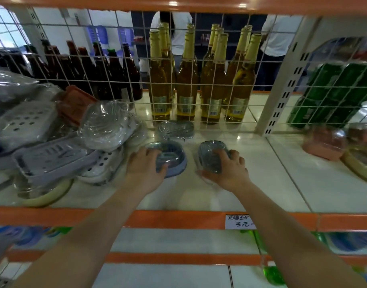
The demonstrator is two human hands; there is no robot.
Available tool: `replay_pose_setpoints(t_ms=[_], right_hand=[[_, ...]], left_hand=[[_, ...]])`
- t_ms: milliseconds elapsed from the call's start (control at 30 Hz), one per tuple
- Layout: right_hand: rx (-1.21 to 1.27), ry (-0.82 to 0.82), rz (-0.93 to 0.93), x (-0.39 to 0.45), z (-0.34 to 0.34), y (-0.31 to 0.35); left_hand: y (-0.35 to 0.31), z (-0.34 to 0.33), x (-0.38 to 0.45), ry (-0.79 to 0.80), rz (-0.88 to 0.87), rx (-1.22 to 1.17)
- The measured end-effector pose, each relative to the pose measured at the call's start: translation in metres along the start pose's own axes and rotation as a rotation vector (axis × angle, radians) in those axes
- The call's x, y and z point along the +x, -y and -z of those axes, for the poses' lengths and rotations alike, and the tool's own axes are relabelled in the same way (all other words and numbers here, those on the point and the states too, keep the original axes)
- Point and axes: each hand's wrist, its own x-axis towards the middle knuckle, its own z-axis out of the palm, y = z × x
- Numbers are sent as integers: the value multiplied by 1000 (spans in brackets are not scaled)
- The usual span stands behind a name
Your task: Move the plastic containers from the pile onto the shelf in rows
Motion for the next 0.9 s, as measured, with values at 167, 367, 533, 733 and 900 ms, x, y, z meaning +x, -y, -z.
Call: replay_pose_setpoints(t_ms=[167, 367, 533, 733, 900], right_hand=[[-18, 17, 37, 3, 5, -8], [46, 38, 48, -7, 13, -18], [76, 6, 39, -19, 15, -26], [102, -100, 2, -33, 36, -55], [169, -269, -11, -39, 78, -99]], left_hand=[[-8, 5, 9, 29, 39, 37], [8, 1, 22, 217, 144, -86], [-5, 0, 14, 284, 113, -78], [-19, -6, 8, 262, 126, -90], [-68, -13, 4, 126, 181, -299]])
